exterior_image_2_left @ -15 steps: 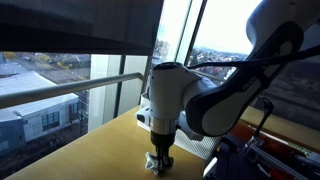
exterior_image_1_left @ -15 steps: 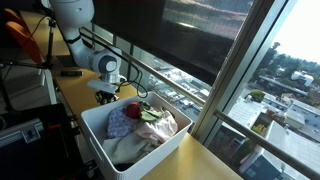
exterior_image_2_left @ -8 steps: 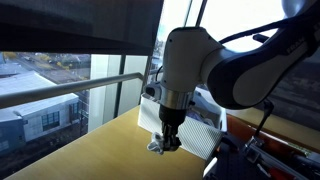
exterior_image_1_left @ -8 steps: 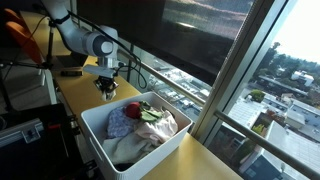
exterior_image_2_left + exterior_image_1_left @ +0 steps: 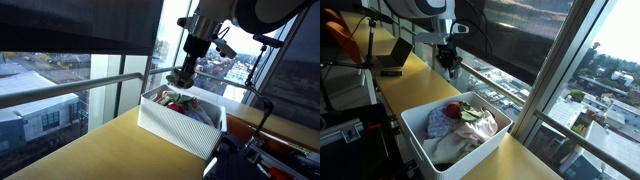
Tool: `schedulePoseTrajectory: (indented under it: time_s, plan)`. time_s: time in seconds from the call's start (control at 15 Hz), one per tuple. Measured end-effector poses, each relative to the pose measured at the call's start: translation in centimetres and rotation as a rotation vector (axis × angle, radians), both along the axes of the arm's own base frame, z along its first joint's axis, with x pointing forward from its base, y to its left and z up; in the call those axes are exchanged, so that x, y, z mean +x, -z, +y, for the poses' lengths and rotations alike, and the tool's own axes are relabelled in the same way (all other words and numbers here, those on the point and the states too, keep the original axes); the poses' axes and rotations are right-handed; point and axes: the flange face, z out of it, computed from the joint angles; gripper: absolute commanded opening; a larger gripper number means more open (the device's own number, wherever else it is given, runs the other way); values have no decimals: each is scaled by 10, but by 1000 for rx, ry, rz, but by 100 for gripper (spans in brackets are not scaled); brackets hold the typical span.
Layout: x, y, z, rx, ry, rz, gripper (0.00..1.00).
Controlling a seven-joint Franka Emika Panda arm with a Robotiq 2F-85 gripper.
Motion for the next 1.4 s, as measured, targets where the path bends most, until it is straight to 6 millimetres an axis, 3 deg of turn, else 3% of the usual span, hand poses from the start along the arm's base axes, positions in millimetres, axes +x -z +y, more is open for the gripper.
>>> schedulePoseTrajectory:
  time_s: [0.13,0.33,0.53,0.67,0.73,0.8,1.4]
  plan:
    - [4,-24,-59,5,102,-40,1]
    - [2,-36,-146,27,238,-54,1]
    - [-5,-30,-194,60,331,-41,1]
    - [-9,-23,-202,81,364,-27,1]
    - [-11,-18,-203,89,373,-19,29]
    - [-13,-14,-203,95,379,-12,30]
    - [-30,-3,-187,118,413,13,95]
